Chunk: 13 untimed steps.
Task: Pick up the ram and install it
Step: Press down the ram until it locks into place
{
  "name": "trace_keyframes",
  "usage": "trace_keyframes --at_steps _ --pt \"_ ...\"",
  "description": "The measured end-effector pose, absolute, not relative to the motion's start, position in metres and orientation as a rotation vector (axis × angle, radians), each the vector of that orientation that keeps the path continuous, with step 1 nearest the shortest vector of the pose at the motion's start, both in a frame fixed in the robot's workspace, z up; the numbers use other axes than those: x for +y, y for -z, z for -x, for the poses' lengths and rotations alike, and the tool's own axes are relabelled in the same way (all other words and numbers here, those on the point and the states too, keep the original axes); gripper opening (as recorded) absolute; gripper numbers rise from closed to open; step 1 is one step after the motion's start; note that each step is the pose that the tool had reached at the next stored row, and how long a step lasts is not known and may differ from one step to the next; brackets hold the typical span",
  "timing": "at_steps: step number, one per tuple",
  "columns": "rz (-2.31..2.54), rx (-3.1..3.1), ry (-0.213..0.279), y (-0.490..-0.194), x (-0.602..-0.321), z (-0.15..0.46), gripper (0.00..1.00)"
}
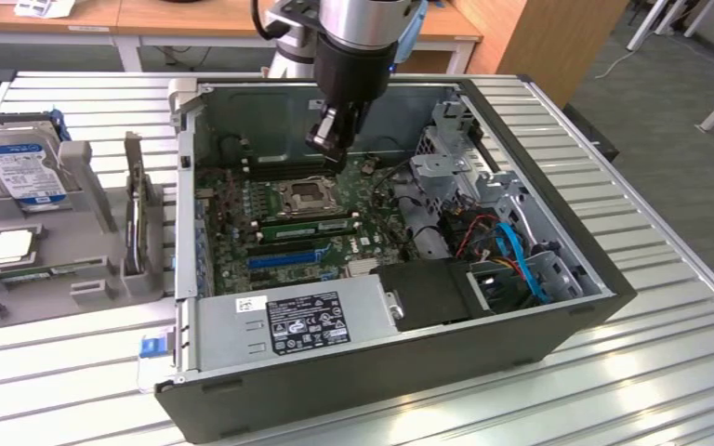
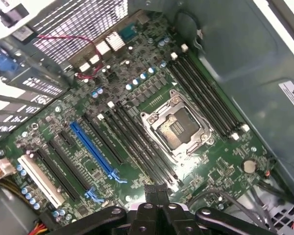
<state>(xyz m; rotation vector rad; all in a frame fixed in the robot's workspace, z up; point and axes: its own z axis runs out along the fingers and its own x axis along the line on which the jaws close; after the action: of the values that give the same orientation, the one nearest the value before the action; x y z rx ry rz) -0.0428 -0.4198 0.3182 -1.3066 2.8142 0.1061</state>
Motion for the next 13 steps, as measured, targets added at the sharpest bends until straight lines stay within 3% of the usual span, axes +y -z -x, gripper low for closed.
trace_keyframes --at_steps 13 --pt "1.130 2.886 -0.102 -0.3181 -0.4198 0.0428 0.10"
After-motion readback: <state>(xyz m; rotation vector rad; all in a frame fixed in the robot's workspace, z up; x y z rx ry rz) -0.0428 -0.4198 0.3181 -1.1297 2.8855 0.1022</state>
